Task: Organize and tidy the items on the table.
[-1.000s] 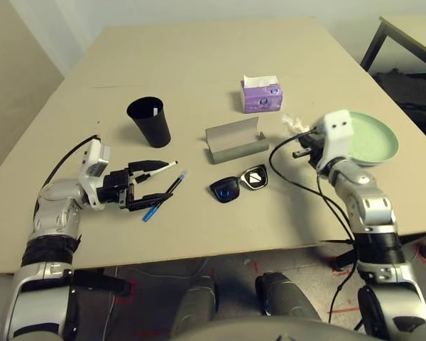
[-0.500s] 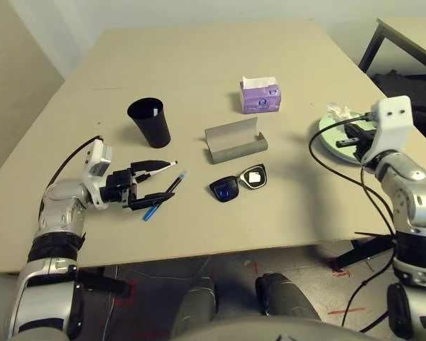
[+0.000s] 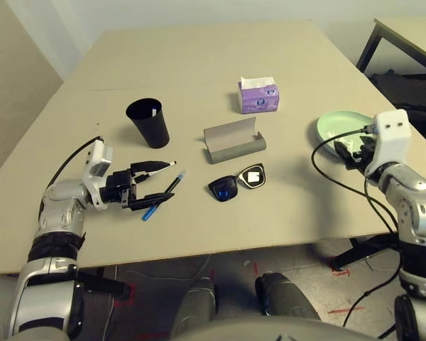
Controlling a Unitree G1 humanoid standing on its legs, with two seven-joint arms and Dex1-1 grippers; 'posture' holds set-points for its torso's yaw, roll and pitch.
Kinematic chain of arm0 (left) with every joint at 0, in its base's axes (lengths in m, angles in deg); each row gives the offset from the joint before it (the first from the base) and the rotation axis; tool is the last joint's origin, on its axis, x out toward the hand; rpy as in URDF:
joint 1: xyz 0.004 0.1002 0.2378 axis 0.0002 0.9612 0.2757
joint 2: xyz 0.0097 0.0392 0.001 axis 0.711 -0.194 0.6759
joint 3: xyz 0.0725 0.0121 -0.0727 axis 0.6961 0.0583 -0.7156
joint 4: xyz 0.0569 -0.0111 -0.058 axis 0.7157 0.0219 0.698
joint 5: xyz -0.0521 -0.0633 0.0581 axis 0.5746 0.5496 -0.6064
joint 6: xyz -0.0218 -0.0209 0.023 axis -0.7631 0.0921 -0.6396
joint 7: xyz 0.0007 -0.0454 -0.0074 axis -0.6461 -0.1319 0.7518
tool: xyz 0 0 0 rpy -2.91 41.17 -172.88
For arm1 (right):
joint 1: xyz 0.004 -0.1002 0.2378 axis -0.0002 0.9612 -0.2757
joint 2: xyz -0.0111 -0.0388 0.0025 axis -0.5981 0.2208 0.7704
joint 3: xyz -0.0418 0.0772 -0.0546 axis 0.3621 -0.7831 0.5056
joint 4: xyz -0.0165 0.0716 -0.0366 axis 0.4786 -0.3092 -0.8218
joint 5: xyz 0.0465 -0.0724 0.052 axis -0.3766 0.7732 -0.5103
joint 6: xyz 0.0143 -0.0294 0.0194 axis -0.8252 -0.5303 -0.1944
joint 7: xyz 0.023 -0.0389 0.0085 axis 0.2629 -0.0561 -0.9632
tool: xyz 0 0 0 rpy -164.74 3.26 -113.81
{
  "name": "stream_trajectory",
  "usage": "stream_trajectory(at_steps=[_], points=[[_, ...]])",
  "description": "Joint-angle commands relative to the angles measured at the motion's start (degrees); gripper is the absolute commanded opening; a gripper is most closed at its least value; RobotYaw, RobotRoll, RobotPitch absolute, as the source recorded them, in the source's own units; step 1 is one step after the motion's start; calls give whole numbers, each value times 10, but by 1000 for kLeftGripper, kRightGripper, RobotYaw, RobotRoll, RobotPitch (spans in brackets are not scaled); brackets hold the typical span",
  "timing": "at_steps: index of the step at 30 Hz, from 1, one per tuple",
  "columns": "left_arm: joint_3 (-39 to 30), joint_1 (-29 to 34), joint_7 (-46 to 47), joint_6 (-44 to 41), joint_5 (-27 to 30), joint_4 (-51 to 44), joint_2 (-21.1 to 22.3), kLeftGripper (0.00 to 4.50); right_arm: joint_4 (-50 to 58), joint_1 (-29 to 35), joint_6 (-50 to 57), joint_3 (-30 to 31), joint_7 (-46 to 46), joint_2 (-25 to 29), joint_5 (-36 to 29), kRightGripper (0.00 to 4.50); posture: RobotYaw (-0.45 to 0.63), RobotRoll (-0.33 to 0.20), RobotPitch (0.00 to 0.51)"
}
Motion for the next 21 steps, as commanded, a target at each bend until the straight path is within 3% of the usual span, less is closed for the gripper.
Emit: stream_trajectory(at_steps=[1,13,18,21], points=[[8,2,-4,4,0,0,6,4500,47,-7,22,74,58,34,-3,4484,-105,0,65],[16,9,-4,1,12,-19,11,4500,75,-243,12,416,279,119,97,4484,-76,0,63],[10,15,-4,0,12,-23,16,4500,75,-316,40,514,355,107,133,4484,-67,0,59],[8,18,-4,-1,12,-27,20,4500,54,-354,43,568,371,70,164,4484,-63,0,58]])
